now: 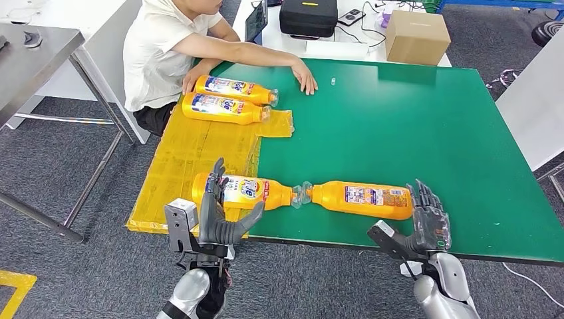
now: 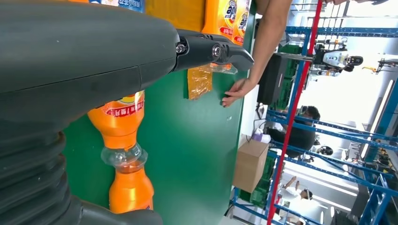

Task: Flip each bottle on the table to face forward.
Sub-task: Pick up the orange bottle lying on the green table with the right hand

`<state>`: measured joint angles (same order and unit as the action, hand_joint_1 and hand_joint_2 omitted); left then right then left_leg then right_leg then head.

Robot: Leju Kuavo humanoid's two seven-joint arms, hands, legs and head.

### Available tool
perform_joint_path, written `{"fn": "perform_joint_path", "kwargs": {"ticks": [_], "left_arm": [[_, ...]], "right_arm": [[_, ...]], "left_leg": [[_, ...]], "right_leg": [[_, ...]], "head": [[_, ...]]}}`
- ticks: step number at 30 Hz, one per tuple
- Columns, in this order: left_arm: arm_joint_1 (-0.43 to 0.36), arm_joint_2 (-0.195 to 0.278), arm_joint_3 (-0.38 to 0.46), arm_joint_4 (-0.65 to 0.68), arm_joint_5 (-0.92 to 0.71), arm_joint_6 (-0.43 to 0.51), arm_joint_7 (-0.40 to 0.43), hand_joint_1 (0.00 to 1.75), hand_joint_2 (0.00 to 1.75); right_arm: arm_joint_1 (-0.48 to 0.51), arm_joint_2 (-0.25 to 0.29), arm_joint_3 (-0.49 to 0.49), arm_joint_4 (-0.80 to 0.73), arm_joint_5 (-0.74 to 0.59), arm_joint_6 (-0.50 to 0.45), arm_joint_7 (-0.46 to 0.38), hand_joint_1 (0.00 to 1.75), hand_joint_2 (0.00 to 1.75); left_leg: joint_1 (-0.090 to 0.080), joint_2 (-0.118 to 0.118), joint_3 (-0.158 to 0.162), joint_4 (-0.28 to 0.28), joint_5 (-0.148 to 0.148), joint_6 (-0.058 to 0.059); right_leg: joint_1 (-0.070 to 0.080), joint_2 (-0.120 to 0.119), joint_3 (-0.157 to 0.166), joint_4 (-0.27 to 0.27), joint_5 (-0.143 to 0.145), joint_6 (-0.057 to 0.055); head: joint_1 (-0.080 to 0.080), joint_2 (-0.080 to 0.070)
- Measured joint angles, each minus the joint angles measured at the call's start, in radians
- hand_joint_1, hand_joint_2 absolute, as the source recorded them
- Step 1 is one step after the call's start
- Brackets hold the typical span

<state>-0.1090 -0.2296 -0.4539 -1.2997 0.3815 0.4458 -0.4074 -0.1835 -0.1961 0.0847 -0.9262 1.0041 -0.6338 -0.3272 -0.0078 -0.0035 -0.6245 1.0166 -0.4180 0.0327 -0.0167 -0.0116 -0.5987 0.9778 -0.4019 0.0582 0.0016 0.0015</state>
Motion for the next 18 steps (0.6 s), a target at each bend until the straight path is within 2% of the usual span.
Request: {"fn": "perform_joint_path", "kwargs": {"ticks": [4, 9, 18], "left_arm": [[0.000, 0.000, -0.004, 0.000, 0.002, -0.006, 0.000, 0.00, 1.75], [-0.002, 0.000, -0.023, -0.003, -0.014, -0.001, -0.007, 0.00, 1.75], [-0.018, -0.004, -0.048, -0.008, -0.044, 0.013, -0.023, 0.00, 1.75]], "right_arm": [[-0.023, -0.003, 0.005, 0.038, -0.025, 0.036, 0.001, 0.00, 1.75], [-0.075, 0.002, 0.018, 0.117, -0.060, 0.093, -0.045, 0.00, 1.75], [-0.145, 0.026, 0.074, 0.196, -0.035, 0.082, -0.052, 0.00, 1.75]], "left_leg": [[0.000, 0.000, 0.000, 0.000, 0.000, 0.000], [0.000, 0.001, 0.001, 0.000, 0.000, 0.000], [0.000, 0.001, 0.002, 0.000, 0.000, 0.000]], "right_leg": [[0.000, 0.000, 0.000, 0.000, 0.000, 0.000], [0.000, 0.000, 0.000, 0.000, 0.000, 0.000], [0.000, 0.001, 0.001, 0.000, 0.001, 0.000]], "head": [[0.000, 0.000], [0.000, 0.000], [0.000, 0.000]]}}
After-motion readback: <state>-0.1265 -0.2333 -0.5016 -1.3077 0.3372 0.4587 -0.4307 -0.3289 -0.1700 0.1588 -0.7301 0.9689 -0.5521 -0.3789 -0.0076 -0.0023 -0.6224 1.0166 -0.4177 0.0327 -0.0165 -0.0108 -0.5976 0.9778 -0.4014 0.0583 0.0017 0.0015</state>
